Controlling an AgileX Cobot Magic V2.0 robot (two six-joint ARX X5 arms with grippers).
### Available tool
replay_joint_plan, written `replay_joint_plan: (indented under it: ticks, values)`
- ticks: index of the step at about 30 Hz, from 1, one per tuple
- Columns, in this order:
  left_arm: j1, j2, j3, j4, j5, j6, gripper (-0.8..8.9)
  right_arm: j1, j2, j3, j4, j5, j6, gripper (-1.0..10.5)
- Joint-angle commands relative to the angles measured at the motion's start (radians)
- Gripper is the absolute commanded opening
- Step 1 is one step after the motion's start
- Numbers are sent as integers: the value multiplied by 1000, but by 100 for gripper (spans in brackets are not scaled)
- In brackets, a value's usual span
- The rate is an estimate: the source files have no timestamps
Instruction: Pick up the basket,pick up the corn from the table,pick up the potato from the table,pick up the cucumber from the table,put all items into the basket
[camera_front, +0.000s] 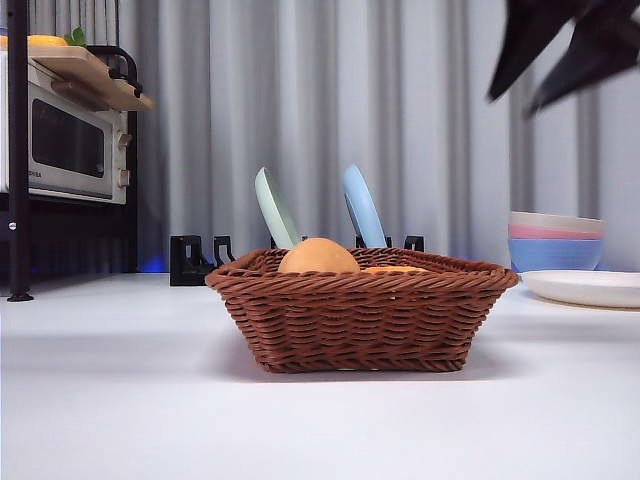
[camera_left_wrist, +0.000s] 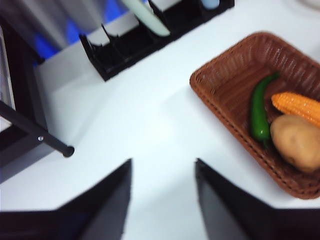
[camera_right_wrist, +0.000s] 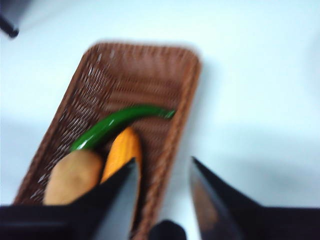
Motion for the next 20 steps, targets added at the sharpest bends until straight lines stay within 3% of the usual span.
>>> replay_joint_plan:
  ticks: [1, 6, 11, 14, 20]
  values:
    - [4, -75, -120, 68, 25, 13, -9, 16, -98, -53, 48, 58, -79, -10]
    - [4, -243, -365, 177, 35, 13, -9, 29, -300, -213, 157, 80, -85, -11]
    - [4, -389, -549, 253, 116, 9, -8, 29, -490, -354, 170, 87, -83, -9]
    - [4, -406, -561, 225, 154, -47, -3, 26, -531, -357, 118, 87, -67, 2]
    - [4, -399, -561, 200, 149, -48, -3, 27, -559, -357, 93, 83, -65, 2]
